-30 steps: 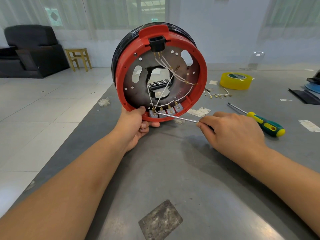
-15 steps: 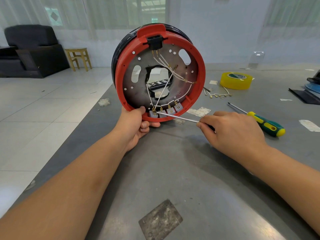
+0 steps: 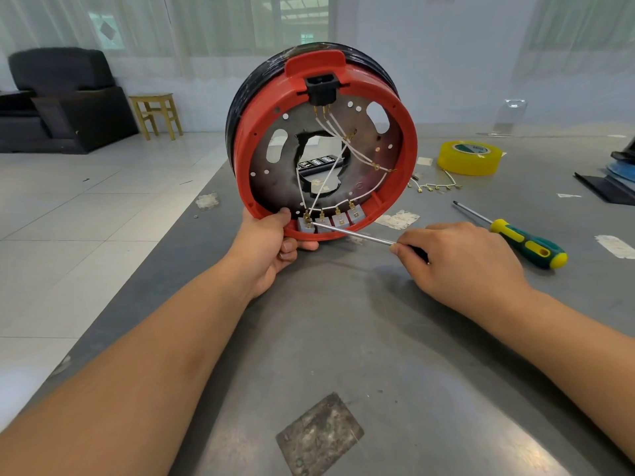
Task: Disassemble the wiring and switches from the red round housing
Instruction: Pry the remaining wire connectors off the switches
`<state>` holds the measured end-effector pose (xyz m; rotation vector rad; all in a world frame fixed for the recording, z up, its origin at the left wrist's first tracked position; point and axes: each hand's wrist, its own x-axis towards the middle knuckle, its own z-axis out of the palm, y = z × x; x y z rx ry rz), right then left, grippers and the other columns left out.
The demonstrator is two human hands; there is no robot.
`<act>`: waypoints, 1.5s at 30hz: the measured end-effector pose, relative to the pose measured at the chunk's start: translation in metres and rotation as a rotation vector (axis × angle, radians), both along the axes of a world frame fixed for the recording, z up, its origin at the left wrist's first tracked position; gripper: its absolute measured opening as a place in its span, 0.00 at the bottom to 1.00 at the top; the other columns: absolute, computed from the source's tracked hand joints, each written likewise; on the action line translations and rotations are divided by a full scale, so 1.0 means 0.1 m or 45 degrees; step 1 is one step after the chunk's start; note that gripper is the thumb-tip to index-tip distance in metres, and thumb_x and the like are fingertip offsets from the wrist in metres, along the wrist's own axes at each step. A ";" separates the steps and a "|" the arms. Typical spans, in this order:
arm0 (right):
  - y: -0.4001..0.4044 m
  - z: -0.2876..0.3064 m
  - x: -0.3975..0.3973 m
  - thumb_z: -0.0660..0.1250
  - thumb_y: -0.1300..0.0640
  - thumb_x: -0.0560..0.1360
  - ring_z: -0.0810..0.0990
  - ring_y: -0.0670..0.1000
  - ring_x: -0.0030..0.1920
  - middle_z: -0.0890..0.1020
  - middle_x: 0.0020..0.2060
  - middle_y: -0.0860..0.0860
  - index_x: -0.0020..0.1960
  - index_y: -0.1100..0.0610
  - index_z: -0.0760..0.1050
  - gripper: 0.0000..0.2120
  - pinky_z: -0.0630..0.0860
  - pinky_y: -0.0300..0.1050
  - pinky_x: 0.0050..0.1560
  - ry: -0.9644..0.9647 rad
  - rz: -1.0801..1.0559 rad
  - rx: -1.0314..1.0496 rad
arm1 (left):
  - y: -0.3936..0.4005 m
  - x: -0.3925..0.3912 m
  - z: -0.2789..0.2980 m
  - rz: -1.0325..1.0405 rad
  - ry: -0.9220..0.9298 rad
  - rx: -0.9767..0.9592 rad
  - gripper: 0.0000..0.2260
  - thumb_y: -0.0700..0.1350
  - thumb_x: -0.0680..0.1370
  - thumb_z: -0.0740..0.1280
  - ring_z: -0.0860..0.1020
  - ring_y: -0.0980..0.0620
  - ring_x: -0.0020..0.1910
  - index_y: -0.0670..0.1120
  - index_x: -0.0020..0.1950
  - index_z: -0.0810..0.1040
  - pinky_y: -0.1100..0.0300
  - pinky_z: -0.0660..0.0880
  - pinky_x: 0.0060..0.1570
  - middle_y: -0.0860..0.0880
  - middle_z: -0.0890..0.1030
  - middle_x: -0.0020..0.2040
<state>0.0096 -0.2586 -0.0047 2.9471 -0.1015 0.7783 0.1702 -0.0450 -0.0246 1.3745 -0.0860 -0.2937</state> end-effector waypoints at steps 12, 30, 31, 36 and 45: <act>0.06 0.00 -0.02 0.55 0.39 0.83 0.82 0.53 0.41 0.82 0.44 0.45 0.55 0.43 0.82 0.18 0.75 0.43 0.31 -0.066 -0.075 -0.082 | 0.00 -0.01 0.02 0.011 0.011 -0.018 0.14 0.42 0.89 0.55 0.66 0.55 0.18 0.38 0.72 0.63 0.65 0.64 0.20 0.26 0.83 0.43; 0.08 -0.04 0.00 0.54 0.39 0.83 0.81 0.52 0.40 0.81 0.43 0.46 0.56 0.43 0.82 0.19 0.74 0.42 0.30 -0.122 -0.066 -0.115 | 0.00 -0.06 0.06 0.037 0.032 -0.033 0.15 0.40 0.88 0.54 0.66 0.55 0.18 0.35 0.73 0.63 0.65 0.63 0.20 0.26 0.83 0.44; 0.08 -0.04 0.00 0.55 0.40 0.83 0.81 0.52 0.40 0.81 0.43 0.46 0.56 0.44 0.82 0.18 0.73 0.42 0.30 -0.129 -0.062 -0.119 | 0.00 -0.05 0.06 0.035 0.034 -0.031 0.15 0.40 0.88 0.54 0.66 0.55 0.17 0.35 0.73 0.64 0.65 0.63 0.20 0.26 0.83 0.44; 0.09 -0.04 -0.01 0.57 0.41 0.83 0.81 0.53 0.40 0.81 0.43 0.47 0.55 0.44 0.83 0.17 0.68 0.40 0.28 -0.142 -0.060 -0.140 | 0.00 -0.04 0.05 0.032 0.045 -0.024 0.14 0.40 0.88 0.53 0.66 0.55 0.18 0.35 0.72 0.65 0.65 0.63 0.20 0.27 0.84 0.43; 0.04 0.02 -0.03 0.56 0.40 0.83 0.80 0.52 0.37 0.81 0.40 0.46 0.52 0.45 0.83 0.18 0.77 0.45 0.30 -0.123 -0.074 -0.073 | 0.00 -0.03 0.04 0.046 0.050 -0.021 0.15 0.40 0.88 0.54 0.66 0.55 0.18 0.36 0.73 0.64 0.65 0.63 0.20 0.27 0.83 0.43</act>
